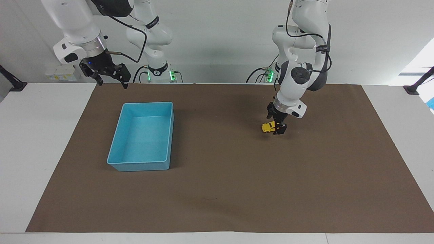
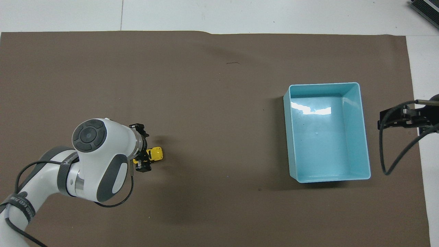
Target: Wind up and store yellow beetle car
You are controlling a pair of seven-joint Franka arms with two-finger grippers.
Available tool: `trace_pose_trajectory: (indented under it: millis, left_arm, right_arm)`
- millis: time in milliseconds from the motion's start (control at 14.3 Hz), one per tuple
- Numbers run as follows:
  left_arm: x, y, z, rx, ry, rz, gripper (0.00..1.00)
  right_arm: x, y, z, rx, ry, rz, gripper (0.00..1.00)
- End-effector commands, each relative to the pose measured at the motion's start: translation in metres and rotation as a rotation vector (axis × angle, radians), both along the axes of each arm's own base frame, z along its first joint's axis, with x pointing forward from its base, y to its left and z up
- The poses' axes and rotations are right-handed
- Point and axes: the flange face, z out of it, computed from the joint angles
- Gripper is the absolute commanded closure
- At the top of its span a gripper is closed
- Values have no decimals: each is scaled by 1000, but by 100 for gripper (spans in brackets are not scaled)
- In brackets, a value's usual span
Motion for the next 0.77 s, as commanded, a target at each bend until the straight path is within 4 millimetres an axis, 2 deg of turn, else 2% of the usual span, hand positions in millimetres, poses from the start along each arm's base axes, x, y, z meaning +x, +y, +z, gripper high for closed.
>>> trace_pose_trajectory:
  millis: [0,280,350,699]
  left_arm:
    - [-16,7,-2,-10,-20,40,0]
    - [-15,11,-3,-11,-25,50,1]
    - [-15,11,-4,-11,-23,49,10]
    - [-16,14,-5,-10,-23,40,11]
  right_arm:
    - [-8,-4,2,15,3,7,0]
    - [-8,-4,2,15,3,7,0]
    - [-8,-4,2,15,3,7,0]
    - [-8,-5,2,15,3,5,0]
